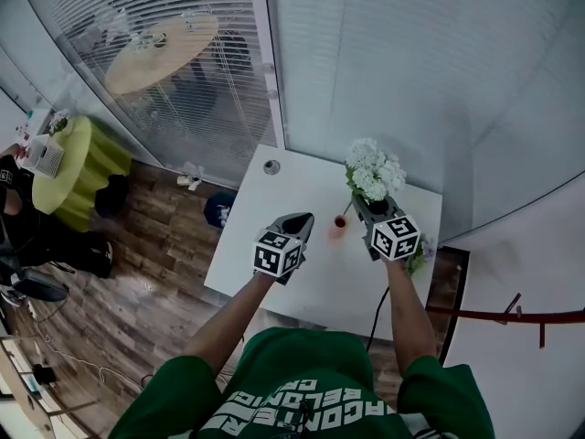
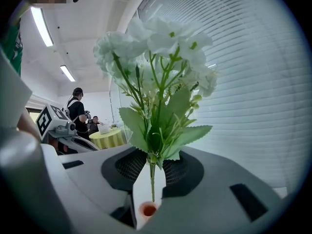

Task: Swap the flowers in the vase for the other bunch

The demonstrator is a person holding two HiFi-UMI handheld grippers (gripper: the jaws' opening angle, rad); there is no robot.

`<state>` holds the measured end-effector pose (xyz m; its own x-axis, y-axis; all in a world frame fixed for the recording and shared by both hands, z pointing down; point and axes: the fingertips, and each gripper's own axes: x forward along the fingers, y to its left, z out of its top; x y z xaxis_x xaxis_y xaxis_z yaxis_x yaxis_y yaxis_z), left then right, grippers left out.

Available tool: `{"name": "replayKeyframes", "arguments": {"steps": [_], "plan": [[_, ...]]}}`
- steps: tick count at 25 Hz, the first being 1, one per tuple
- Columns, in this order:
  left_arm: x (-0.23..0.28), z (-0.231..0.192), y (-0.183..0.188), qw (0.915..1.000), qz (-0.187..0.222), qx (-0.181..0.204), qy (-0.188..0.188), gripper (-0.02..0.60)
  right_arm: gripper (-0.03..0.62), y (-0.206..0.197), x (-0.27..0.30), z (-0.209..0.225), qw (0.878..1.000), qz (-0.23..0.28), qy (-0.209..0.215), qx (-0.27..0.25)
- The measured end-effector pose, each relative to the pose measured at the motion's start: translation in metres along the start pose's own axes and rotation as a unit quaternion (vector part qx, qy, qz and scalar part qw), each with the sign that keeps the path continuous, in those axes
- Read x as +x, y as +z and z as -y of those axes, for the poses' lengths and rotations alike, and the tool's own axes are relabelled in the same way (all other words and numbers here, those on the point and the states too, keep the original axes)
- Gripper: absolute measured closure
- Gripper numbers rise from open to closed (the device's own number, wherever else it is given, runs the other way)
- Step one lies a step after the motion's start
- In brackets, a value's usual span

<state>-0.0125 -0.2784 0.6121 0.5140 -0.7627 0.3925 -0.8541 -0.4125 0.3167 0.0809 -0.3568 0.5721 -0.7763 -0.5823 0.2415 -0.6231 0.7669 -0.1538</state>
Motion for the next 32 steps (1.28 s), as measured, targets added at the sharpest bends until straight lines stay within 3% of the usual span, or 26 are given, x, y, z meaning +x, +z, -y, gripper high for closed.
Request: {"name": "replayKeyframes", "arguments": {"steps": [12, 20, 26, 32], "plan": [[-0.004, -0.011, 0.002, 0.9998, 0.005, -0.006, 0.019, 0.574, 0.507, 0.003, 0.008, -0.008, 1.000, -0.003, 0.019, -0.001], [-0.034, -0.042, 0.003, 0.9974, 0.016, -0.024, 0.067, 0.574, 0.507, 0.008, 0.048, -0.047, 0.997, -0.010, 0.081, -0.004], [-0.077, -0.078, -0.002, 0.9914, 0.032, -0.048, 0.117, 0.574, 0.507, -0.002, 0.086, -0.095, 0.990, -0.024, 0.136, -0.001], [-0.116, -0.103, -0.003, 0.9864, 0.048, -0.064, 0.144, 0.574, 0.508, -0.013, 0.113, -0.141, 0.984, -0.044, 0.170, 0.000]]}}
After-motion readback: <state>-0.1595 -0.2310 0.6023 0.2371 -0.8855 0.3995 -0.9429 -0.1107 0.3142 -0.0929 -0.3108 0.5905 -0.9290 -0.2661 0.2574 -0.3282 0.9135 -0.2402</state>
